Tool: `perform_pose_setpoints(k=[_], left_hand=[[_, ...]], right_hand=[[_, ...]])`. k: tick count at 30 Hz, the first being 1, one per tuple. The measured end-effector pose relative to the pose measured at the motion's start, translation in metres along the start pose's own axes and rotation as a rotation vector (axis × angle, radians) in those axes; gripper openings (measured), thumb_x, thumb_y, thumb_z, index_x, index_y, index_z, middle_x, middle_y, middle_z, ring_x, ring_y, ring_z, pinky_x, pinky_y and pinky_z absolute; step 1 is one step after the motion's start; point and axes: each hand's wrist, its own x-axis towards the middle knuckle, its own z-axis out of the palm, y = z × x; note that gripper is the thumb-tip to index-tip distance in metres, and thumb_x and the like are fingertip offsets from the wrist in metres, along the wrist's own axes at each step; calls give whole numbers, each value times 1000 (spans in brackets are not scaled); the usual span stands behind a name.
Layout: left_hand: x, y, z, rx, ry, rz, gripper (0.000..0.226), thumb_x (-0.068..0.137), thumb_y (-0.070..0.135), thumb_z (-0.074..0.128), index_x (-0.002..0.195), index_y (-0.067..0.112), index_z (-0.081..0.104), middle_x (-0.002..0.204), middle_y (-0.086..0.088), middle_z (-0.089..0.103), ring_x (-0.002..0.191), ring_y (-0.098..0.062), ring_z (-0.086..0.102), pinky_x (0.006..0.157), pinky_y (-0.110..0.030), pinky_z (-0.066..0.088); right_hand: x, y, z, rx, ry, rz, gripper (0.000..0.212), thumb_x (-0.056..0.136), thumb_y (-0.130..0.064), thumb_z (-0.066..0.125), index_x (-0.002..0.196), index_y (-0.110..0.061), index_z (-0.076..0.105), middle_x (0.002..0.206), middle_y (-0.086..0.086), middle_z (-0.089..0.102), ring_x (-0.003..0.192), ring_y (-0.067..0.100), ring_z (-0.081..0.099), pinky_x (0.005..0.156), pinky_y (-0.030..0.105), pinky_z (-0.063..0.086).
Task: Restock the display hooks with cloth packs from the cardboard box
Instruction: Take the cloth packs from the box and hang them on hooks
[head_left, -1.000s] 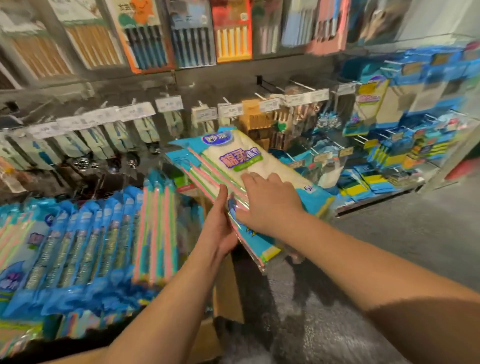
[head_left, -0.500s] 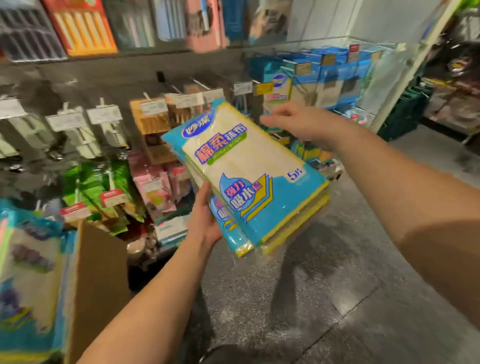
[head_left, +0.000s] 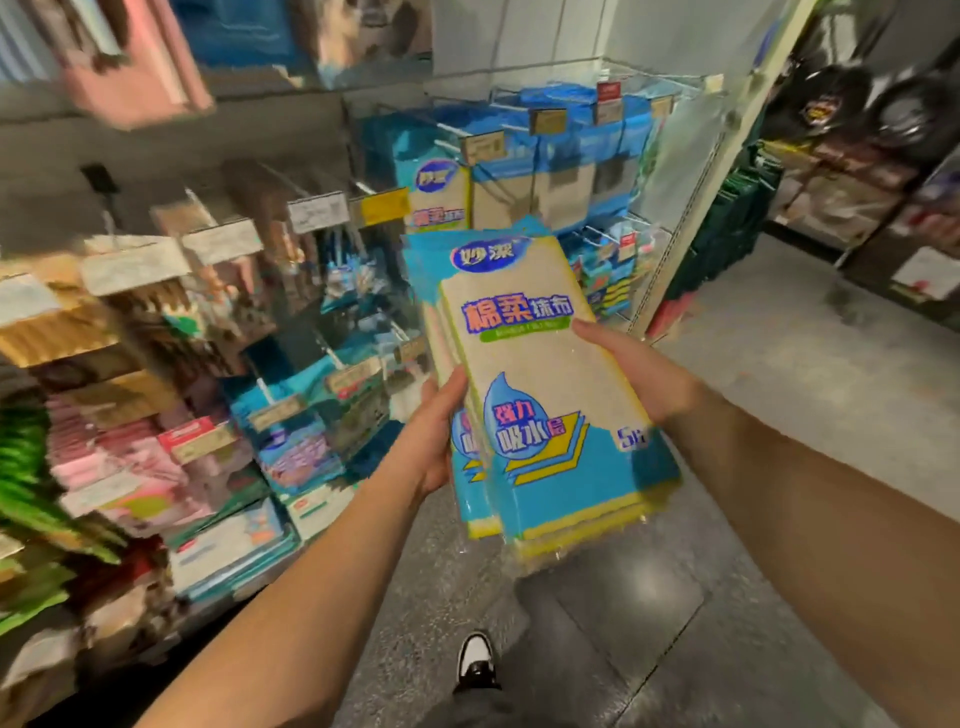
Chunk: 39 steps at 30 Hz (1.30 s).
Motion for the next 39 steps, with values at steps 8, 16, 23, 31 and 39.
perform_pose_setpoints(k=[8,16,23,31,39], left_hand=[[143,42,54,260,-36,-6,82,74,32,82,143,10,44,128,-13,68,110,-29,69,85,-43,59],[223,45,75,187,40,-32,63,81,32,68,137,5,57,118,-16,72,104,-30,71,83,-41,60],[283,35,111,182,221,52,66,73,19,72,134,5,52,100,-14,77,83,-28,76,65,-38,61],[314,30,135,250,352,126,59,80,18,79,132,12,53,112,-15,74,95,-32,74,73,-41,61],[304,28,113,611,610,202,51,76,20,81,121,10,59,105,-8,76,90,-22,73,82,-41,60]], right_hand=[[81,-38,-90,186,74,-80,30,99,-31,48,118,-16,65,101,8,76,84,23,74,72,34,61],[179,-60,-155,95,-83,36,52,75,-35,69,123,-16,64,106,8,74,95,25,72,86,43,56],[296,-170,-208,176,-95,-198,42,97,-29,57,135,-14,54,129,12,65,111,30,66,92,51,55],[359,-214,-223,223,-80,-133,8,104,-18,49,103,-17,57,86,1,68,75,19,71,66,41,60],[386,-225,-226,-7,-133,-210,17,102,-24,54,105,-10,63,113,15,69,101,30,69,84,50,57]])
